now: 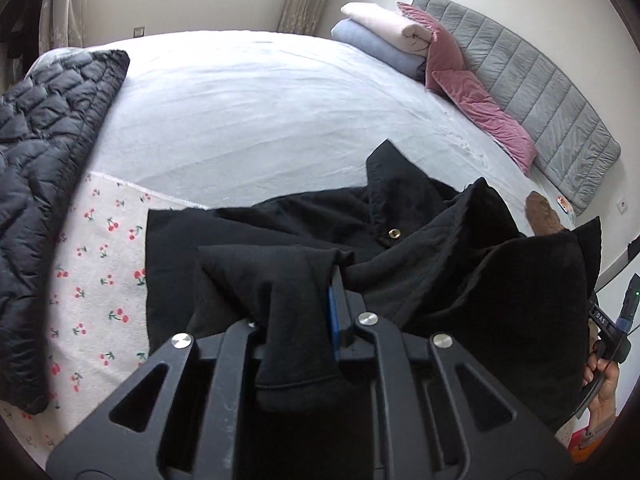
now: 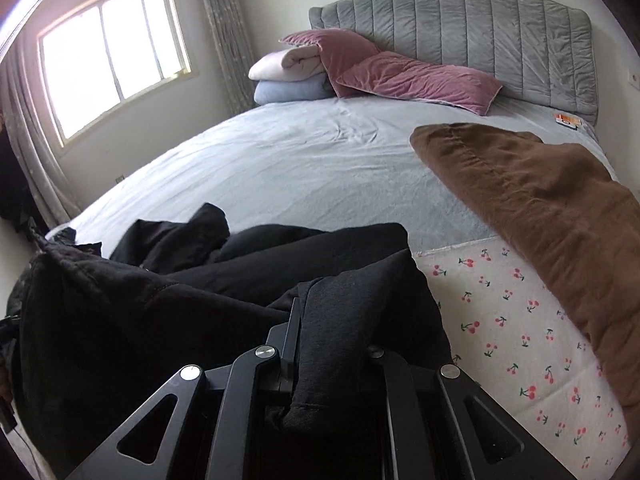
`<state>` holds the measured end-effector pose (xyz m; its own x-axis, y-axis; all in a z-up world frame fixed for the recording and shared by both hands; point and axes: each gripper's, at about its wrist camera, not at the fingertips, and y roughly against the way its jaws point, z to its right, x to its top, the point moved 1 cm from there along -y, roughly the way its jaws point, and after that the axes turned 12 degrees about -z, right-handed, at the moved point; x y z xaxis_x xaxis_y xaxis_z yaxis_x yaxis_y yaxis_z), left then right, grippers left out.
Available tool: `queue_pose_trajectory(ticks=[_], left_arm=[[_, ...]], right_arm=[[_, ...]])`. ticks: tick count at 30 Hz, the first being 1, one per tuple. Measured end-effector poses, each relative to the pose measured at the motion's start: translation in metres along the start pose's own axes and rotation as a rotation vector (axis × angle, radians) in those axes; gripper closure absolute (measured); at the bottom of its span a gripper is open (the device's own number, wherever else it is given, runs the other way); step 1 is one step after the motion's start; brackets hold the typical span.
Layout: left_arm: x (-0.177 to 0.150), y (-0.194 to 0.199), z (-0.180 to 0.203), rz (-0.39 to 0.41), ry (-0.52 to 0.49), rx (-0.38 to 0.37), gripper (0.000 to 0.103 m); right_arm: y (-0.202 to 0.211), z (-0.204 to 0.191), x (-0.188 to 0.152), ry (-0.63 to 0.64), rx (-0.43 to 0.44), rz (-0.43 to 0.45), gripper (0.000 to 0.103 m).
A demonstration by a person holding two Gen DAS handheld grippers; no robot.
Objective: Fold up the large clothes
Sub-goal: 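Lift the hem with both tools and fold it up toward the collar, then open both tools to release the folded hem onto the coat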
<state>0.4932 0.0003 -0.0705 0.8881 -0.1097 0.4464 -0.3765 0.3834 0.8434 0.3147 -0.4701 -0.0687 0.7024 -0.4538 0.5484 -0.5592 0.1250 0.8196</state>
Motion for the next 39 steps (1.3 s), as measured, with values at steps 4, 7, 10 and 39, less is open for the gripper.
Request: queue_pose_trajectory(ticks=[4, 7, 10, 39], left_arm=[[-0.008, -0.024, -0.013, -0.007, 0.050, -0.052, 0.085], [-0.011, -0.020, -0.012, -0.004, 0.045, -0.067, 0.084], [-0.011, -0.005, -0.008, -0.010, 0.018, -0.078, 0.080], [0.023, 0.005, 0.001, 0.025, -0.169, 0.102, 0.096]], right_arm=[[-0.039, 0.007, -0.009, -0.016, -0.009, -0.030, 0.090], [-0.041, 0.007, -0.012, -0.005, -0.029, -0.021, 0.089], [-0.028, 0.004, -0.012, 0.014, 0.001, -0.017, 0.081], [-0.031, -0.018, 0.044, 0.251, -0.179, -0.026, 0.098]])
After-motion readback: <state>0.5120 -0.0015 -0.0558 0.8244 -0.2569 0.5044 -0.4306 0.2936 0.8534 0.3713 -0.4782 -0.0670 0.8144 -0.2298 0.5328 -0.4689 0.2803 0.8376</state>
